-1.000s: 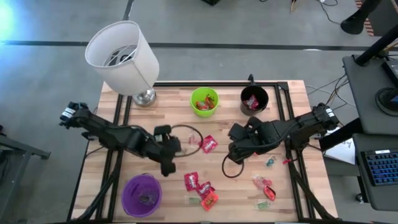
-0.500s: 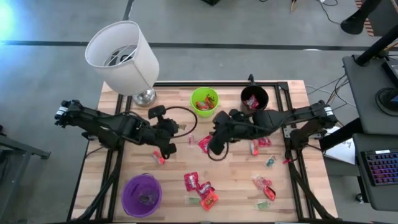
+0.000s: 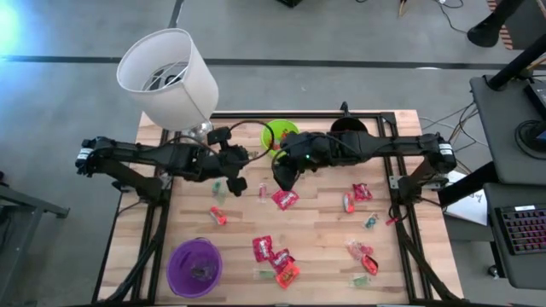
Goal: Sort candy
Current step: Put the green gummy into the violet bucket
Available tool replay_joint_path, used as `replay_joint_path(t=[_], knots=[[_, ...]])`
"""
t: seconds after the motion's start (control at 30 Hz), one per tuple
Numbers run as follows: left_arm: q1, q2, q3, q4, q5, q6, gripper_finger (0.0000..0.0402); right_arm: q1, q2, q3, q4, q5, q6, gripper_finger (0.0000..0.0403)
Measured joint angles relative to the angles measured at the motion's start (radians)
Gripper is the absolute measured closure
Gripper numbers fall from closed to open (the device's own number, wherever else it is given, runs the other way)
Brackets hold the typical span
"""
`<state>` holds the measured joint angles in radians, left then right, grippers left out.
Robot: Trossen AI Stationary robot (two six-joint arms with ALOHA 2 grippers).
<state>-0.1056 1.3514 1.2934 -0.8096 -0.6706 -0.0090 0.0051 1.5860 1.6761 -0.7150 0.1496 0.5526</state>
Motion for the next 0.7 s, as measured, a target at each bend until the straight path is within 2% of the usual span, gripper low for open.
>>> replay_joint_path(t=[0.33,0.5,0.7], knots=[[0.052,0.000,0.000,0.077,0.001,0.058,0.0401,-0.046,0.004,0.000,-0.005,0.010,-0.020,0.0275],[0.100,0.004,0.000,0.152,0.001,0.079,0.0401,-0.089,0.004,0.000,-0.006,0.008,-0.125,0.0275],[0.183,0.006,0.000,0.159,0.032,0.085,0.0401,-0.176,0.004,0.000,-0.011,0.010,-0.203,0.0275]])
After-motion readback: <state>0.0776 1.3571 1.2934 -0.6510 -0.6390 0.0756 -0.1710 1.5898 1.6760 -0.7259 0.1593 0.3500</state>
